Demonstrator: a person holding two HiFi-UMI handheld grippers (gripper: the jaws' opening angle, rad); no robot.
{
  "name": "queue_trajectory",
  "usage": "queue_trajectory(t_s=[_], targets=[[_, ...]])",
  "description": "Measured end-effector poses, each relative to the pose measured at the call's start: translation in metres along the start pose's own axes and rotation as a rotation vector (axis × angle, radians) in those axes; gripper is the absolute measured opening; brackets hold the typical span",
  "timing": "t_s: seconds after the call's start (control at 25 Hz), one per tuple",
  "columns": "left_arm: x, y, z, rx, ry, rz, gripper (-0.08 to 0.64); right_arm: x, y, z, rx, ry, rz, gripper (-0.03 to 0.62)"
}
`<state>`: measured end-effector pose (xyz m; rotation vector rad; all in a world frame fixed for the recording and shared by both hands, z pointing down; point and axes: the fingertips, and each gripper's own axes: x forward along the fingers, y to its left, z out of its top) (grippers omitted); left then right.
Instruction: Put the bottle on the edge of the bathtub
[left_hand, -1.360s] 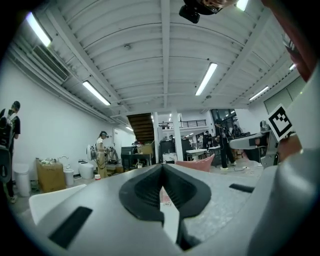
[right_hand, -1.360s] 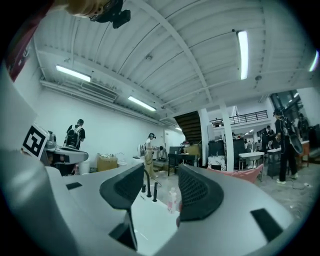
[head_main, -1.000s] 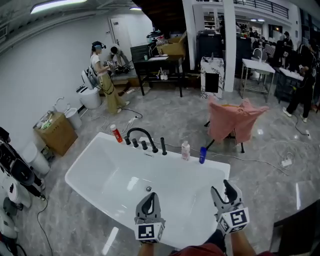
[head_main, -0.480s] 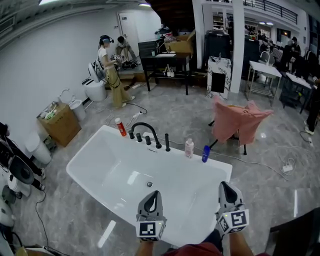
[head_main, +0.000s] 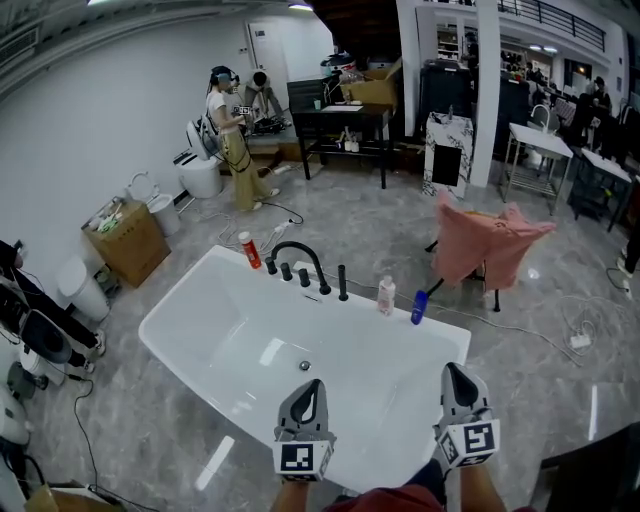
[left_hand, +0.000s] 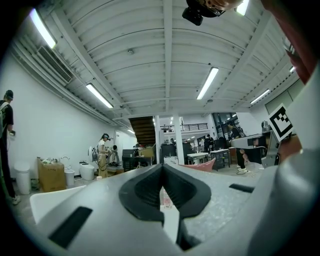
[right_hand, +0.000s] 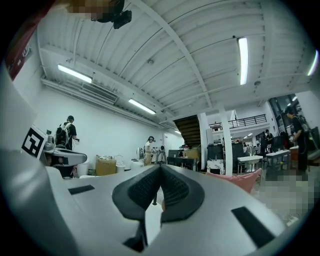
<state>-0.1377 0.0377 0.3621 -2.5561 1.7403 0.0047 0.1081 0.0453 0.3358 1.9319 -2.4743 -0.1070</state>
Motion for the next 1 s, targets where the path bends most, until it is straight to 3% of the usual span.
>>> queue_trajectory(t_s=[1.0], targets=[[-0.0022, -0.0004, -0.0013, 0.008, 0.004, 0.022, 0.005, 0.0013, -0.0033, -0.0069, 0.01, 0.011, -0.006, -0.002]])
